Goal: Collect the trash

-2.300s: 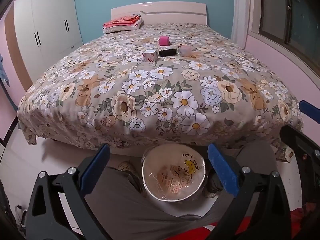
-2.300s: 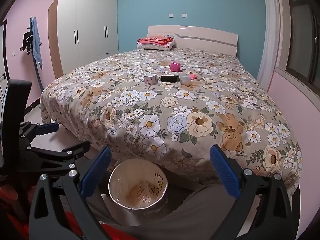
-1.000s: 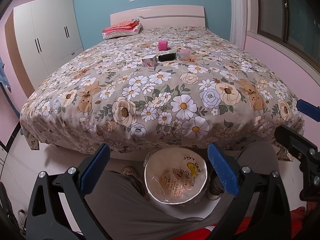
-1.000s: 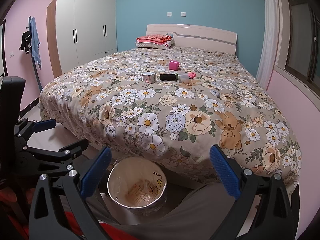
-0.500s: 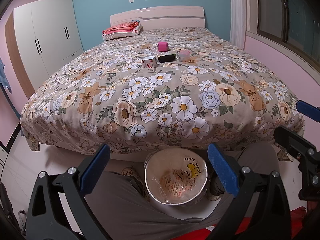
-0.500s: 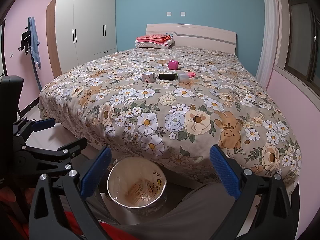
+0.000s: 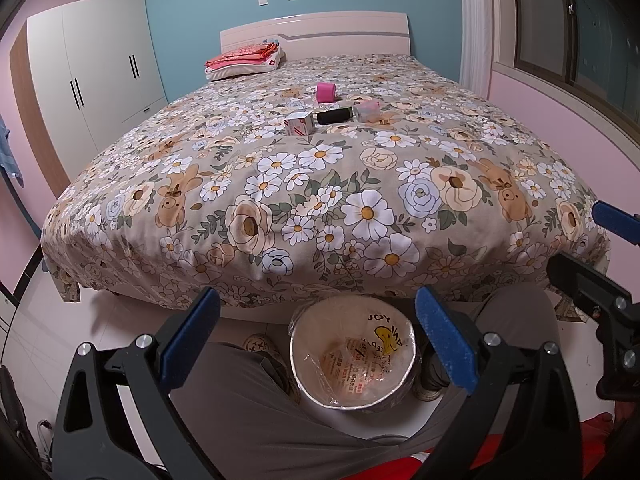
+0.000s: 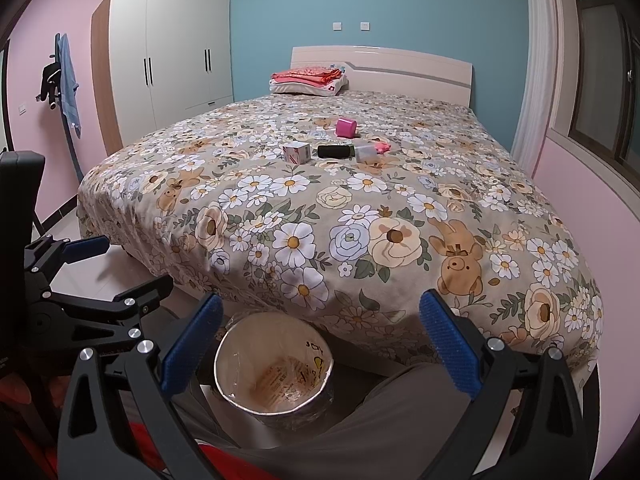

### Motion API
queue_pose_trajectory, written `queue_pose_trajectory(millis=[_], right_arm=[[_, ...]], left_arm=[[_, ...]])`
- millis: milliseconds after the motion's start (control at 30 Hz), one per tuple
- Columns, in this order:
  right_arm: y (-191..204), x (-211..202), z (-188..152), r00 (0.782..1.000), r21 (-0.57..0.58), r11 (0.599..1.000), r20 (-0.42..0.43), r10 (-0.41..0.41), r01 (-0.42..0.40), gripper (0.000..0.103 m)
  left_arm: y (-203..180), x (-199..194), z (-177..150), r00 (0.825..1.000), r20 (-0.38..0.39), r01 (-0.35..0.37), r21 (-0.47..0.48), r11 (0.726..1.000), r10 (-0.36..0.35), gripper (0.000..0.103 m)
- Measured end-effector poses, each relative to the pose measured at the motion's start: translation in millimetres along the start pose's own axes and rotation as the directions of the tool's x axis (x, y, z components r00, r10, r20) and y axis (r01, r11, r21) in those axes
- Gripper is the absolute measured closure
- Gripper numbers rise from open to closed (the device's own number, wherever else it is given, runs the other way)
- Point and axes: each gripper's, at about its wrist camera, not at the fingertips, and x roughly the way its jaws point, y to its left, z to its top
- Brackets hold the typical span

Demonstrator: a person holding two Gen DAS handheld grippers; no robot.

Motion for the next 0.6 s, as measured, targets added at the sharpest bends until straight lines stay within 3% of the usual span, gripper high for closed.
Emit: queue_pose_trajectory(millis=[600], right_arm=[[-1.0, 0.9, -0.4, 1.000, 0.000, 1.000, -0.005, 0.002, -0.002, 0.003]], left_arm=[[0.2, -0.7, 1.6, 1.000, 0.000, -0.001, 0.002, 1.000, 0.001, 0.007]])
